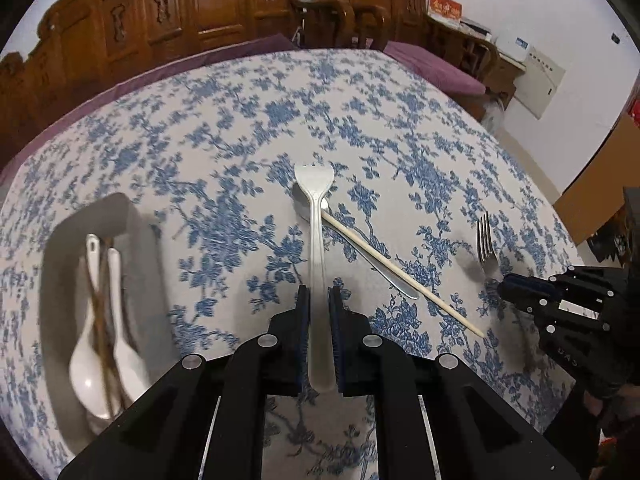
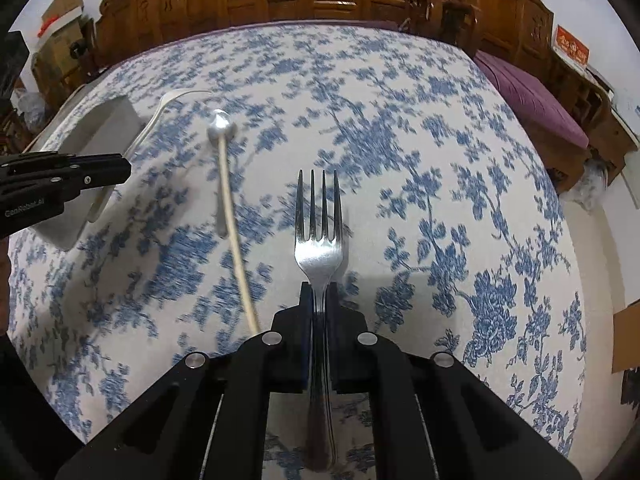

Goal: Organize utensils
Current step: 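Grasp the white ceramic spoon by its handle with the left gripper, then carry the white ceramic spoon into the tray and open the left gripper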

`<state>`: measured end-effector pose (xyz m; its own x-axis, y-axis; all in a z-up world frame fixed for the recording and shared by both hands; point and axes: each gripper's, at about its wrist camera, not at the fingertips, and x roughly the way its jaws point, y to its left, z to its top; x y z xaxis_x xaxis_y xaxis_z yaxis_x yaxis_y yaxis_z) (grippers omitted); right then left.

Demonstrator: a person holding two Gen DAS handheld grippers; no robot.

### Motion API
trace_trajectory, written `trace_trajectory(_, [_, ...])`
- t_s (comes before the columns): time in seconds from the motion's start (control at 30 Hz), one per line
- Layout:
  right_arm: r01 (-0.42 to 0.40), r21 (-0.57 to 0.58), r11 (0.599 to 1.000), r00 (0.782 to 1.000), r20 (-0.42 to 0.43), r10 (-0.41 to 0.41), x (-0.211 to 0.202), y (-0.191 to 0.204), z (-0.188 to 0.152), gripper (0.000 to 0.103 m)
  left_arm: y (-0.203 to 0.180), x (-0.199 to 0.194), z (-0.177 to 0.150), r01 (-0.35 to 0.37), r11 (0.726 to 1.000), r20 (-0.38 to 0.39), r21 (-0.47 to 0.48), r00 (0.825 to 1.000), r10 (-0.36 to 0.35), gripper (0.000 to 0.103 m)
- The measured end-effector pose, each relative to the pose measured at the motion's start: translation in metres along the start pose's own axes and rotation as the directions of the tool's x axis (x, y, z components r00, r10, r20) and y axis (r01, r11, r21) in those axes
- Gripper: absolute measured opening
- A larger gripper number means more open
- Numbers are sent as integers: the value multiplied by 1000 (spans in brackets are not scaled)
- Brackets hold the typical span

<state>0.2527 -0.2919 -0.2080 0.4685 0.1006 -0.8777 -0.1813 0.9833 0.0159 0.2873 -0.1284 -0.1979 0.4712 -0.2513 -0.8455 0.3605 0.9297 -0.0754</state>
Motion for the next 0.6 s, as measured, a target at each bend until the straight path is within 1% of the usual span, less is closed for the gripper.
trace_trajectory(0.27, [-23, -29, 999, 998, 60, 25, -25, 26, 20, 8, 15, -35, -6, -14, 1000, 45, -3, 999, 14, 9])
trace_trajectory(0.47, [-19, -77, 997, 995, 91, 26, -34, 47, 32, 8, 34, -59, -12, -26, 1000, 72, -12, 997, 27, 9])
trace_trajectory(0.6, [-36, -88, 996, 994, 104, 45, -38, 55, 34, 8, 47, -70, -16, -30, 999, 86, -28, 996, 33, 9])
